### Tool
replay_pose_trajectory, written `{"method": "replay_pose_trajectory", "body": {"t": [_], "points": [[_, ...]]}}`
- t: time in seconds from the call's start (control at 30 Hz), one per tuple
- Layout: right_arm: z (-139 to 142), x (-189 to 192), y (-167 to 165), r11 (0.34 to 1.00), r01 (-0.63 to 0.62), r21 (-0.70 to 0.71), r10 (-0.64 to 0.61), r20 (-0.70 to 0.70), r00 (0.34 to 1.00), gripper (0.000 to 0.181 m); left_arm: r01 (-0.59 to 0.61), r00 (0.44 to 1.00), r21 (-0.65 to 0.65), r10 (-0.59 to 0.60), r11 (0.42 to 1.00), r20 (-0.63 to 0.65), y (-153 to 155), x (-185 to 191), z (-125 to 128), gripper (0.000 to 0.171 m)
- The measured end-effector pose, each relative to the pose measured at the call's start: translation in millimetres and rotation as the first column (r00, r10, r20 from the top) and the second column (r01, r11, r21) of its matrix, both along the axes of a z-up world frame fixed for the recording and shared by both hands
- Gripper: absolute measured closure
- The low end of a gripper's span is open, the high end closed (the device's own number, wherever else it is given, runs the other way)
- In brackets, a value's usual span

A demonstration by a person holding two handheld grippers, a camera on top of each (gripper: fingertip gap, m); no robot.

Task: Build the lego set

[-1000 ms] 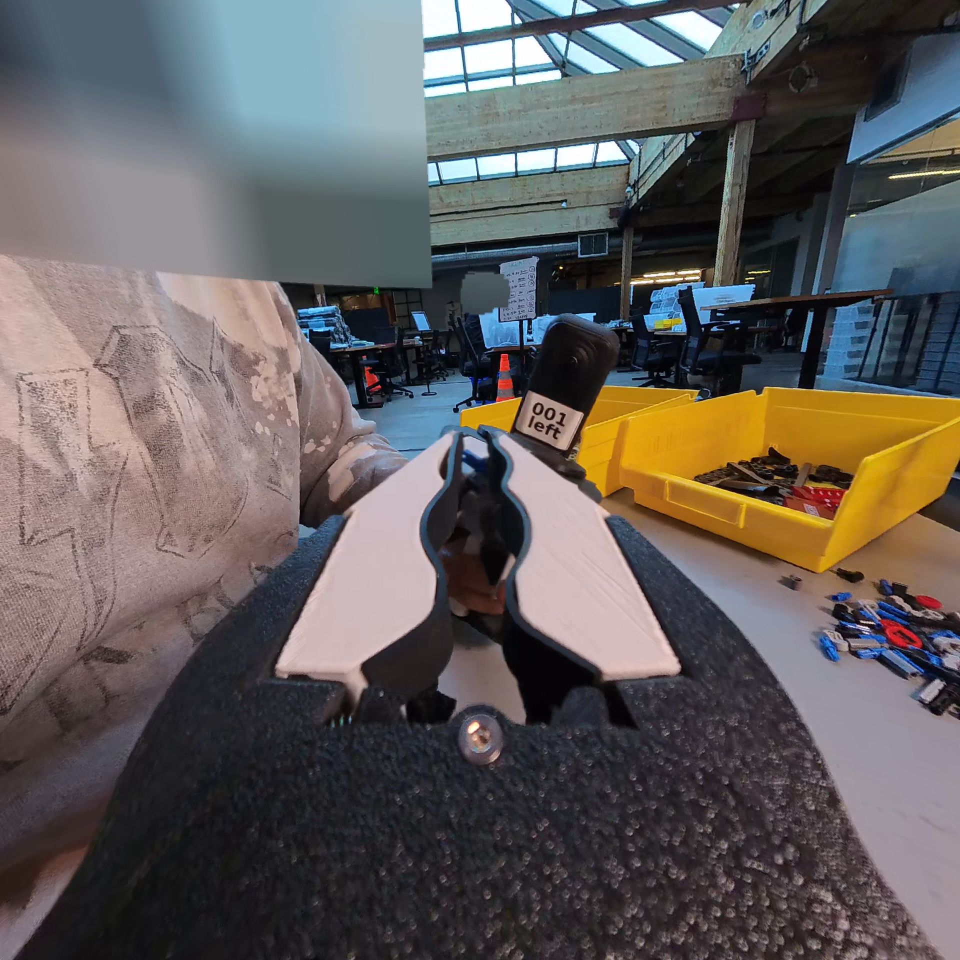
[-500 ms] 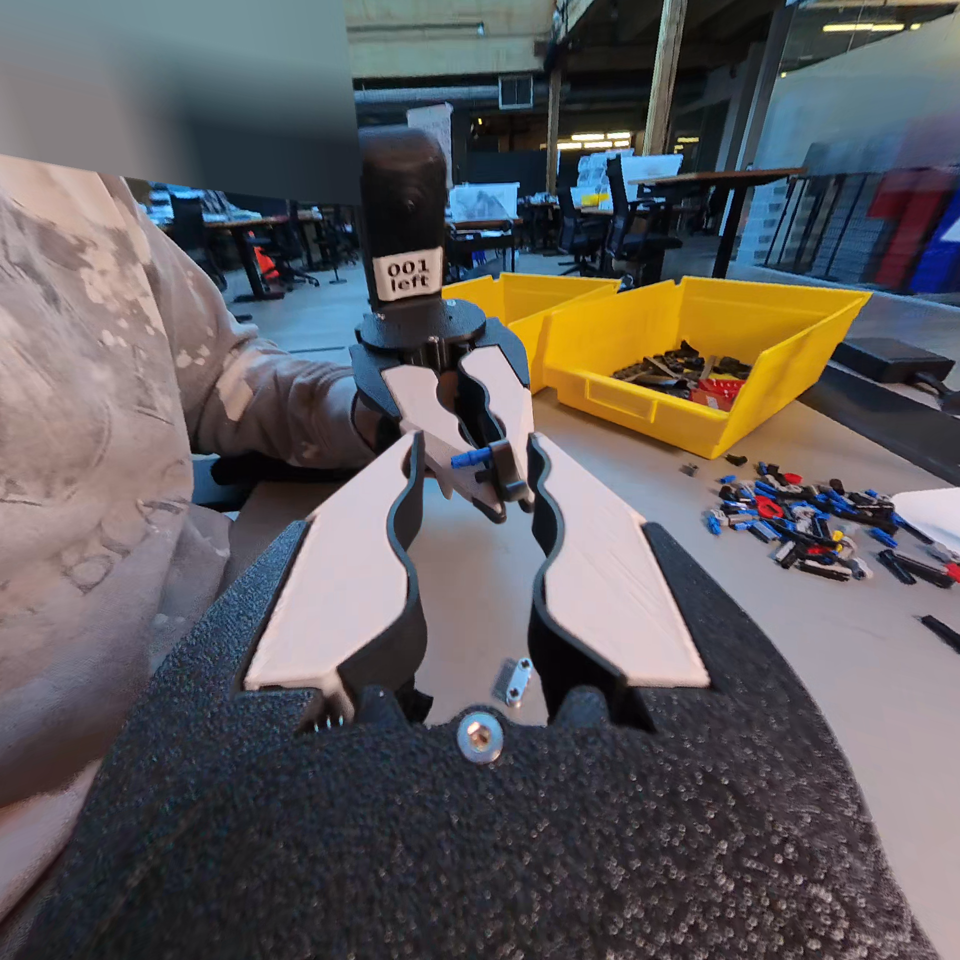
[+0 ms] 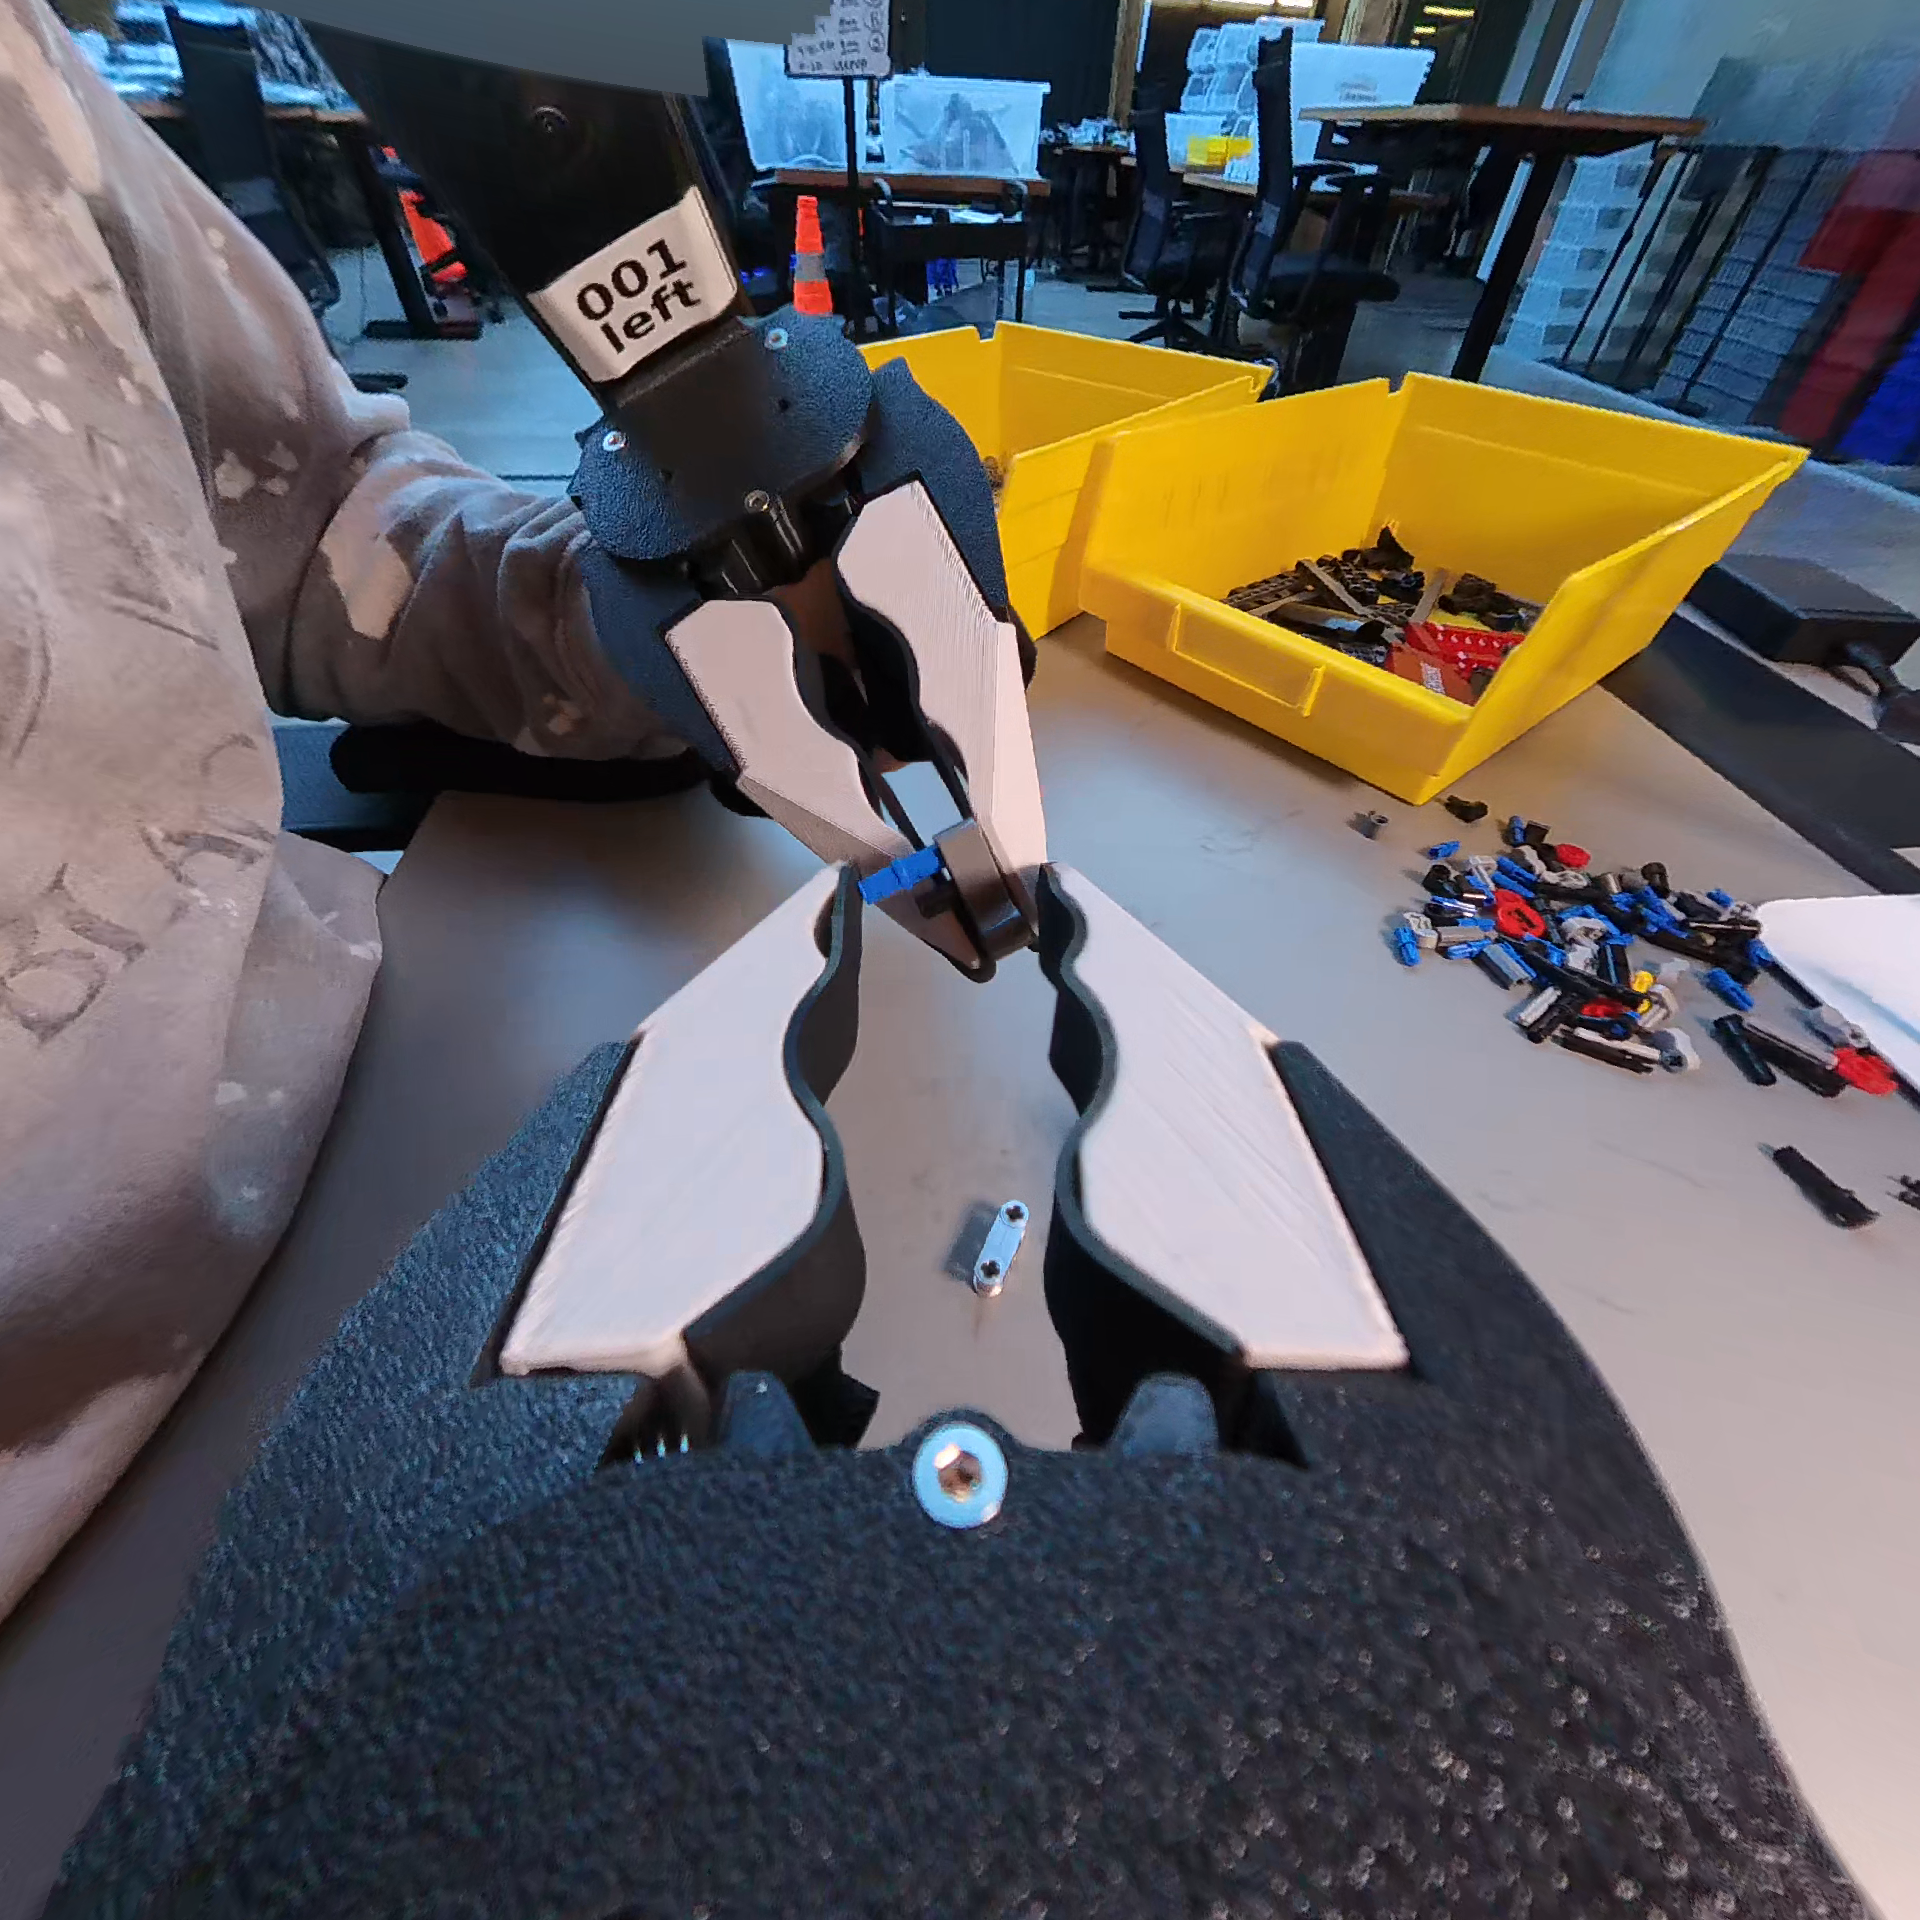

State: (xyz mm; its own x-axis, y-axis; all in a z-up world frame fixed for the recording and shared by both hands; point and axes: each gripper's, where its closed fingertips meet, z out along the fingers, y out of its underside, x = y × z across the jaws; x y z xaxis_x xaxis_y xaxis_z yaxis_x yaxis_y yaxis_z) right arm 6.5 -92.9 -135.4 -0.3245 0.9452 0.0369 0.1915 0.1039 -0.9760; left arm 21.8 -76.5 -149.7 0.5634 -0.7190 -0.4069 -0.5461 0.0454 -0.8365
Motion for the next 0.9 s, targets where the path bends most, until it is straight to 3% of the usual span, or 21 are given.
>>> {"method": "replay_pose_trajectory", "body": {"t": [0.1, 0.43, 0.63, 0.9], "points": [[2, 2, -4, 0.999, -0.034, -0.017, 0.033, -0.011, 0.999, 0.158, 0.042, 0.999, 0.0, -0.042, 0.999, -0.026, -7, 4, -1, 0.166], [-3, 4, -11, 0.996, -0.08, -0.044, 0.079, -0.008, 0.997, 0.16, 0.085, 0.995, -0.023, -0.086, 0.996, -0.055, -15, 6, -7, 0.165], [4, 4, -13, 0.991, -0.087, -0.103, 0.083, -0.042, 0.996, 0.167, 0.09, 0.995, -0.009, -0.09, 0.996, -0.046, -16, 7, -2, 0.165], [9, 0, -6, 0.998, -0.027, -0.056, 0.022, -0.082, 0.996, 0.162, 0.044, 0.999, 0.026, -0.044, 0.999, 0.004, -4, 0, 4, 0.166]]}}
